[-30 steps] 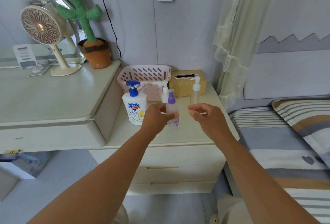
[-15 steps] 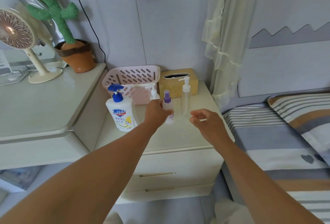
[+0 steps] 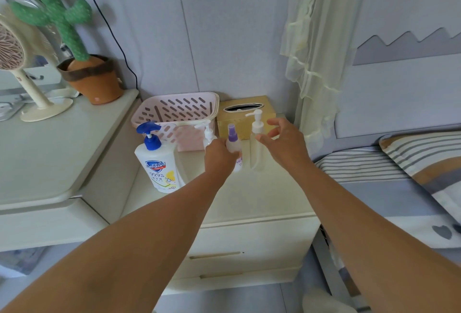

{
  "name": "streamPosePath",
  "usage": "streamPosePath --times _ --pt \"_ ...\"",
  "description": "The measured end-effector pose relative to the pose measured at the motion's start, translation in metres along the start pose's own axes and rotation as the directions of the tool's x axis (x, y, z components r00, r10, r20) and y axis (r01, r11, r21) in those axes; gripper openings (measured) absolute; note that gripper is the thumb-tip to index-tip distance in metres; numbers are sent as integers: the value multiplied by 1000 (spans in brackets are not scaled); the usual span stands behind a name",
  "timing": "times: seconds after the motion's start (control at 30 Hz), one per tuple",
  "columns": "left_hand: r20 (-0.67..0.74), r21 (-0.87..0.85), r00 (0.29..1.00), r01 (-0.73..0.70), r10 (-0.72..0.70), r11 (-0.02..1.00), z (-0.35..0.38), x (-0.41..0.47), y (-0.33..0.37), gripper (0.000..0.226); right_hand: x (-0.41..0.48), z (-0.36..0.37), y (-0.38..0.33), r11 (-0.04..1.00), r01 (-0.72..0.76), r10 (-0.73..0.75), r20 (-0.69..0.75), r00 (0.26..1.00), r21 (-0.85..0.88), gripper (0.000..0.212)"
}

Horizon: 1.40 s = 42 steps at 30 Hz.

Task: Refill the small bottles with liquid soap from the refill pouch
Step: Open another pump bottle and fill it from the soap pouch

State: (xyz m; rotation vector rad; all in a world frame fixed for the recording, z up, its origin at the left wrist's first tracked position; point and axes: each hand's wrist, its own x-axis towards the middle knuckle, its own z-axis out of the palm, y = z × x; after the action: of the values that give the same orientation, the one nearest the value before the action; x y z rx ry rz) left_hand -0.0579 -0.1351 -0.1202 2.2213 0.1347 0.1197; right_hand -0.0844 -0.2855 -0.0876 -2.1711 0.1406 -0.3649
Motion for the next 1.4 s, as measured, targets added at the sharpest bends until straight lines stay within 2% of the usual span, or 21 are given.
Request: streamPosePath --times 0.3,0.4,0.63,0.7,0.8,0.93,1.07,1.2,1.4 --pt "54 31 998 24 -26 999 -11 -4 1 30 9 7 -9 996 43 -42 17 999 -77 42" --pt "88 18 995 35 -37 999 -15 -8 -1 35 8 7 -13 995 50 -48 19 999 -91 32" --pt "101 -36 993 69 -65 997 -31 -22 1 50 -13 2 -20 993 82 -83 -4 997 -83 31" --pt "110 -42 992 65 -60 997 -38 -28 4 44 -21 -2 -24 993 92 -92 -3 996 -70 31" --pt "115 -95 993 14 -3 995 -54 -41 16 22 -34 -9 -35 992 114 -114 6 993 -55 31" --pt "227 -219 970 -35 85 975 -81 -70 35 25 -53 -23 -52 993 116 -116 14 993 -14 33" --pt "341 -259 924 -83 171 962 -109 -105 50 32 -77 -40 -74 993 100 -100 7 995 63 37" --pt "349 -285 912 -114 213 952 -136 -133 53 25 -106 -54 -100 984 98 -102 21 995 146 31" --pt "345 -304 906 -137 244 943 -169 -172 46 32 -152 -61 -136 960 75 -96 66 993 269 24"
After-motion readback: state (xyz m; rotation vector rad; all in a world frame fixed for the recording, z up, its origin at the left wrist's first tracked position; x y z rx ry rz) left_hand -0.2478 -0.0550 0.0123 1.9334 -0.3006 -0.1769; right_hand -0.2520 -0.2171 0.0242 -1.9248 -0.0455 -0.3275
